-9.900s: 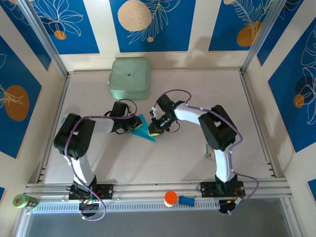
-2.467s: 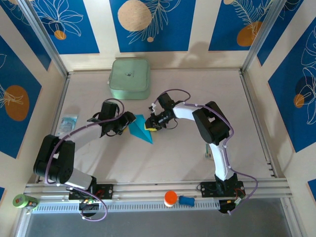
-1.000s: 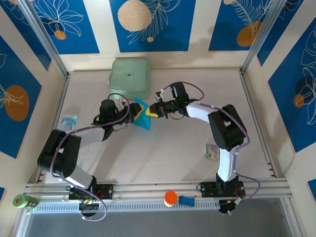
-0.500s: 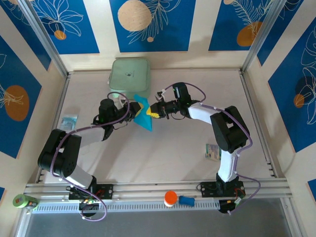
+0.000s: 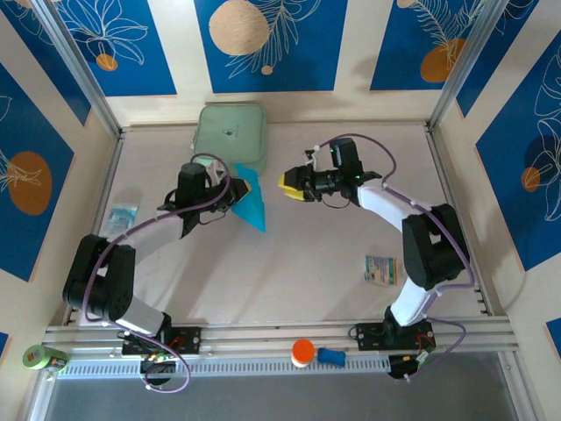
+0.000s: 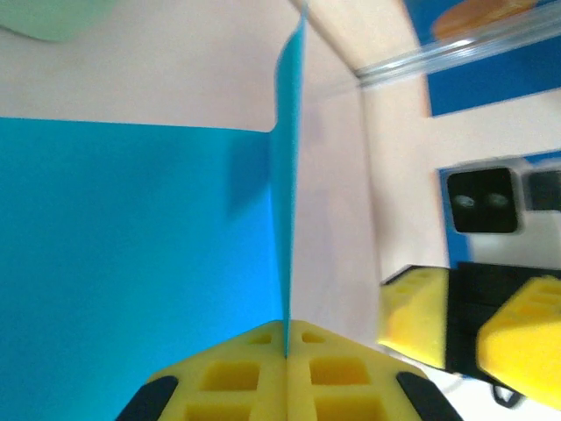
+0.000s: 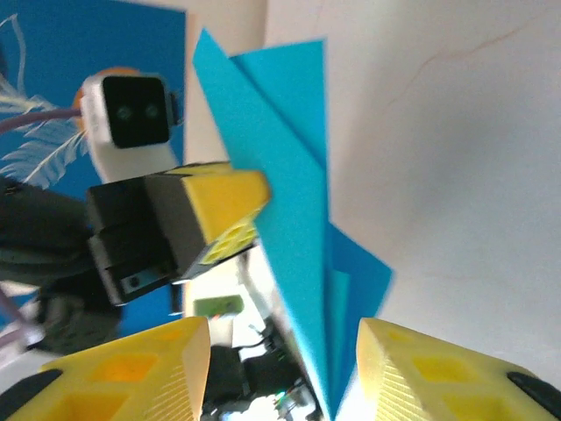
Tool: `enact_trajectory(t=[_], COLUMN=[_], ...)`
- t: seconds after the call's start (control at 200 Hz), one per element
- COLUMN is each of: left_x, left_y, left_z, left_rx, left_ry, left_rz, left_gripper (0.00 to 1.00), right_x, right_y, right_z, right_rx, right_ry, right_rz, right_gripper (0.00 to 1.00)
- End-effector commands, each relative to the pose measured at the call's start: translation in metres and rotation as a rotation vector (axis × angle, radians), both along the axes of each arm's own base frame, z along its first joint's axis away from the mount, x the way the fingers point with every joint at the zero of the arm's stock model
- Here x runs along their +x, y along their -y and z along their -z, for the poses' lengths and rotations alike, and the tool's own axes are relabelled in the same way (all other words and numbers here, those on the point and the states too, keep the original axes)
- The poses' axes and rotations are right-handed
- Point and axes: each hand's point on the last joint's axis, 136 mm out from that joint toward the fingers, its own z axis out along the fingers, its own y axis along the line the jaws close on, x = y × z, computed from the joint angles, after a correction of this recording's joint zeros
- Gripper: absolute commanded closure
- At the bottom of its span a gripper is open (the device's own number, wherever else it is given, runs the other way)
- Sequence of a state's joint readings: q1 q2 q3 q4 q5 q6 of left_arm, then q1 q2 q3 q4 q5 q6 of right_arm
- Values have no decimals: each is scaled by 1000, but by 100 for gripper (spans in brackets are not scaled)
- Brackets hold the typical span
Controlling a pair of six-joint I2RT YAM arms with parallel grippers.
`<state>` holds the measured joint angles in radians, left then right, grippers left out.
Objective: Fold a paper plane with a square sheet of paper (pick it up from the middle)
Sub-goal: Turn over the paper at the center of the table.
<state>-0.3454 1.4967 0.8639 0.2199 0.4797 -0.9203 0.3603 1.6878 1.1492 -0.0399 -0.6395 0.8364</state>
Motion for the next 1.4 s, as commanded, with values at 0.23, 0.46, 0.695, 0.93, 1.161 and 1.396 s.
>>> enact_trajectory(t=[0.23, 0.46, 0.695, 0.93, 1.161, 1.396], left_x=[-24, -17, -4, 1, -5, -10], left_y=[-92, -112, -85, -56, -48, -38], left_z=[20, 24, 53, 92, 112, 132], left_rx=[892, 1321, 1529, 1645, 1682, 1674], left_ry=[-147, -219, -245, -257, -286, -317], left_rz=[-12, -37, 20, 90, 67, 79], left_gripper=[91, 91, 92, 92, 91, 86], right_x=[3, 3, 1, -5, -9, -7], right_y=[71, 89, 110, 127, 126, 116], right_z=[40, 41, 39, 45, 54, 61], right_rx=[-470, -533, -580, -578, -558, -522], right_ry=[118, 158, 175, 140, 90, 57], right_rz=[196, 270, 351, 403, 393, 361], right_gripper=[47, 40, 38, 38, 39, 41])
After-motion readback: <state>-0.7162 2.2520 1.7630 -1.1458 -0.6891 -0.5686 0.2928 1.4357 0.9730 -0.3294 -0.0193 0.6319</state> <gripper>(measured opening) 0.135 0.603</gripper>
